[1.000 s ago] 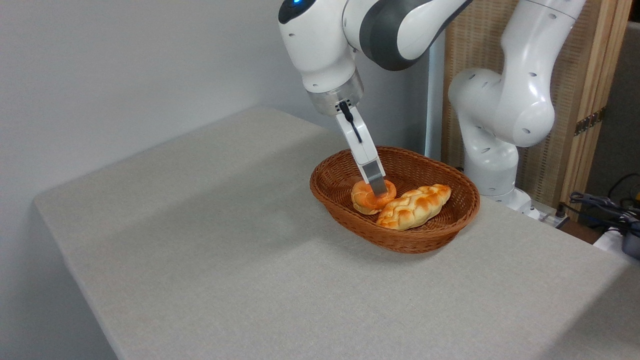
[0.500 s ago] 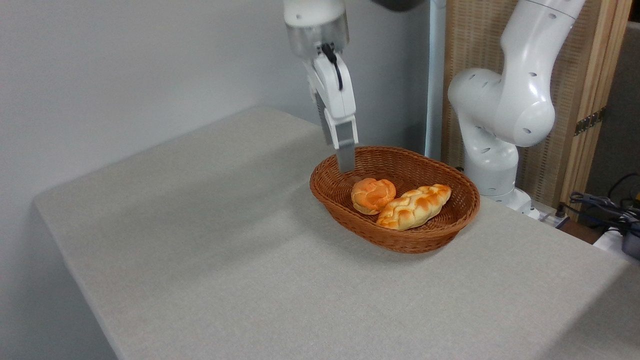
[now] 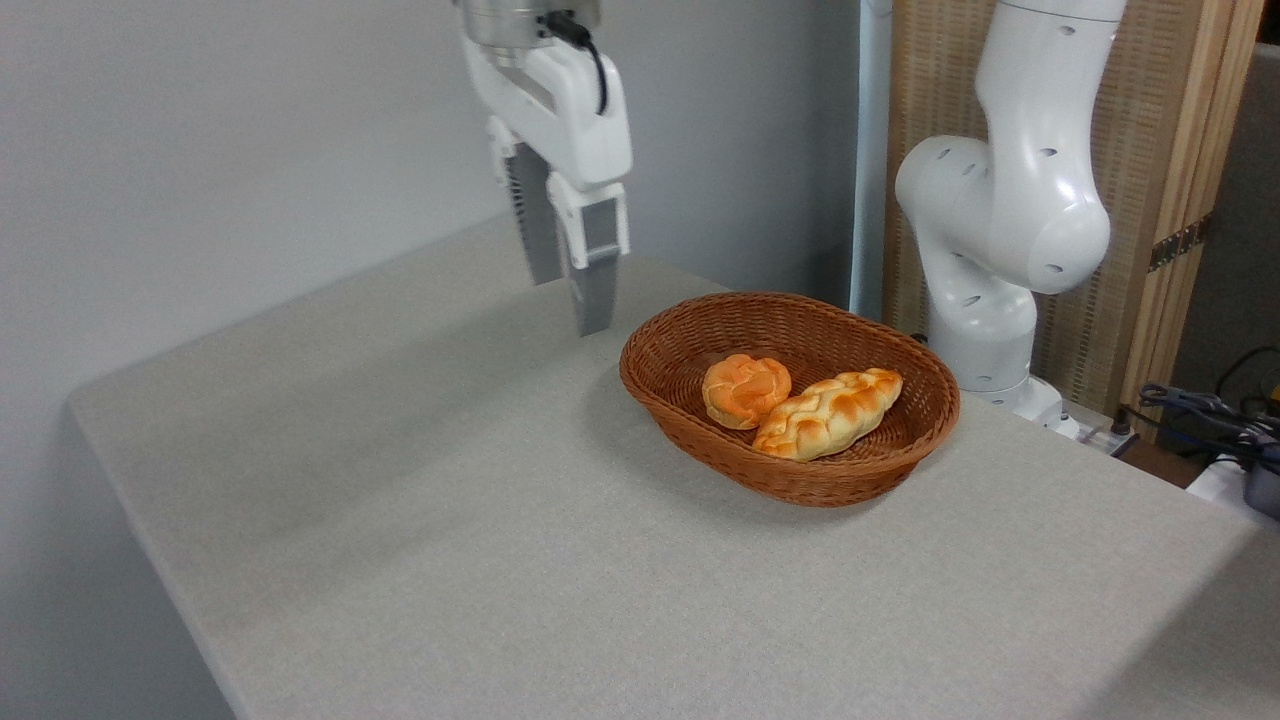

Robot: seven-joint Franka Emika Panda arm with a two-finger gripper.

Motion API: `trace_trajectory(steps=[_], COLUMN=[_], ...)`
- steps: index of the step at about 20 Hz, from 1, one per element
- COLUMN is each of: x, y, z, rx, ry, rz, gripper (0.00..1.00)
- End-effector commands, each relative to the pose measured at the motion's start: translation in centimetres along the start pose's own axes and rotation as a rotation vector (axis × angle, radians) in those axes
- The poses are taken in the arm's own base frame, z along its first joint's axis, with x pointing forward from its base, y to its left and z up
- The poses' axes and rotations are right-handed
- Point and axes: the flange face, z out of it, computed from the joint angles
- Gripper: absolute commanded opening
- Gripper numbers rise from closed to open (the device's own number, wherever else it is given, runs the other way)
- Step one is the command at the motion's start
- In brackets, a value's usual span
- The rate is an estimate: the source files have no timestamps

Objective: Put bread into the basket

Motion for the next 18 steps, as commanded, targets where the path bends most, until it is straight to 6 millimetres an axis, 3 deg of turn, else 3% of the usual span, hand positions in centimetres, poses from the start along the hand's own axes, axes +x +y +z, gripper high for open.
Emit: trace_trajectory(steps=[1,9,13,18], x=[-0.2,-0.2,2.0,2.7], y=[-3.9,-6.0,-4.8,-4.8], z=[-2.1,-2.9,-2.2,-1.8], rx=[0.018,-0.016,-0.015,-0.017], ry=[0.006,-0.038,-0.054,-0.049], rz=[-0.125,-0.191,-0.203,-0.194], gripper=[1.00,1.00,1.00,1.00])
